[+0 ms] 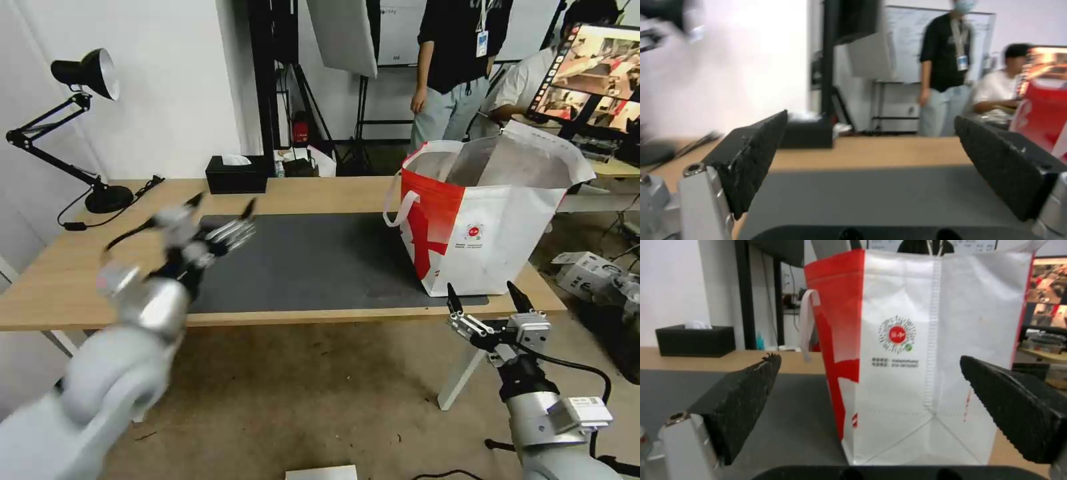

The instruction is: Pick up the trash from the table and place it into the takeout bag.

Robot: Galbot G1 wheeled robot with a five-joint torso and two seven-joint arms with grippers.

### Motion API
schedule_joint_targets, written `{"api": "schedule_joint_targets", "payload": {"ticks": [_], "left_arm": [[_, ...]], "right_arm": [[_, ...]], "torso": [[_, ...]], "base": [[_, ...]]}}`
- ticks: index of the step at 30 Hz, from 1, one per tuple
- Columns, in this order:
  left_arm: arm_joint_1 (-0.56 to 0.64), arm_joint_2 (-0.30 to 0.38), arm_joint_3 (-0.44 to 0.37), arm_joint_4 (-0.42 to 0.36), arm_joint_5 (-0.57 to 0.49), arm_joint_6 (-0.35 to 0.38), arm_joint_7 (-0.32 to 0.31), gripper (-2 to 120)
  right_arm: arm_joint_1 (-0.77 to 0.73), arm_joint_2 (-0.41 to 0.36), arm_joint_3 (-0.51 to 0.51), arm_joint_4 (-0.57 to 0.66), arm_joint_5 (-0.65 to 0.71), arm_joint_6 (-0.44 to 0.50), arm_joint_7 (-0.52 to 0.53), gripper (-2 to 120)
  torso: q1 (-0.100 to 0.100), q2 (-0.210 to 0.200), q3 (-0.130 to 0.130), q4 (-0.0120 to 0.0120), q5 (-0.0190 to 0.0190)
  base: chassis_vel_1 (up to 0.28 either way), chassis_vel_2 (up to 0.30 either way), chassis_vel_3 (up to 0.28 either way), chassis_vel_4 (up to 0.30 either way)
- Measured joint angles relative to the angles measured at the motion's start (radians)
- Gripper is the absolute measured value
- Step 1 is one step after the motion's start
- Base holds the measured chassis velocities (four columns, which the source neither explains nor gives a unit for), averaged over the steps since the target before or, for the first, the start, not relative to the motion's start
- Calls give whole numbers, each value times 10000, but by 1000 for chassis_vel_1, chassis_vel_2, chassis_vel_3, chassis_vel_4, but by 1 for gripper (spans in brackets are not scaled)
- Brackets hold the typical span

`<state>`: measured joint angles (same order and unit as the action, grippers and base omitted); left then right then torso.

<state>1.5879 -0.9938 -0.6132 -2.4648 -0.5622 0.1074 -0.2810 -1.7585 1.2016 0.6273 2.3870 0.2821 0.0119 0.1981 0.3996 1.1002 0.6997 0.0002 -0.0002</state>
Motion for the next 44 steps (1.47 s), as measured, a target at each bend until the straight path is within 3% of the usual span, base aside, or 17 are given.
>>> {"api": "schedule_joint_targets", "payload": {"ticks": [1,2,3,5,9,13,44], "left_arm": [[765,-697,-232,-217,581,-221,381,100],[765,-697,-232,-217,581,-221,381,100],[1788,-1704,-378,-399,1538,-669,1034,100],[2595,-2731,-215,-500,2639,-1296,1636,100],[3012,-3538,184,-489,3490,-1678,1861,100],[3039,-3776,291,-453,3784,-1760,1866,100],[2797,-3758,398,-359,3641,-1708,1783,100]], "right_arm": [[-36,12,99,56,-29,-10,9,100],[-36,12,99,56,-29,-10,9,100],[-109,52,252,142,-96,-15,21,100],[-292,182,478,329,-232,-13,35,100],[-551,461,712,634,-404,85,62,100],[-613,601,737,773,-581,200,135,100],[-620,640,693,774,-661,222,198,100]], "torso": [[0,0,-1,-1,0],[0,0,-1,-1,0],[-1,1,-1,3,6],[-1,1,0,0,8],[1,1,1,-5,5],[2,0,2,-4,4],[3,-2,3,-2,2]], "base": [[0,0,0,0],[0,0,0,0],[0,0,0,0],[0,0,0,0],[0,0,0,0],[0,0,0,0],[0,0,0,0]]}}
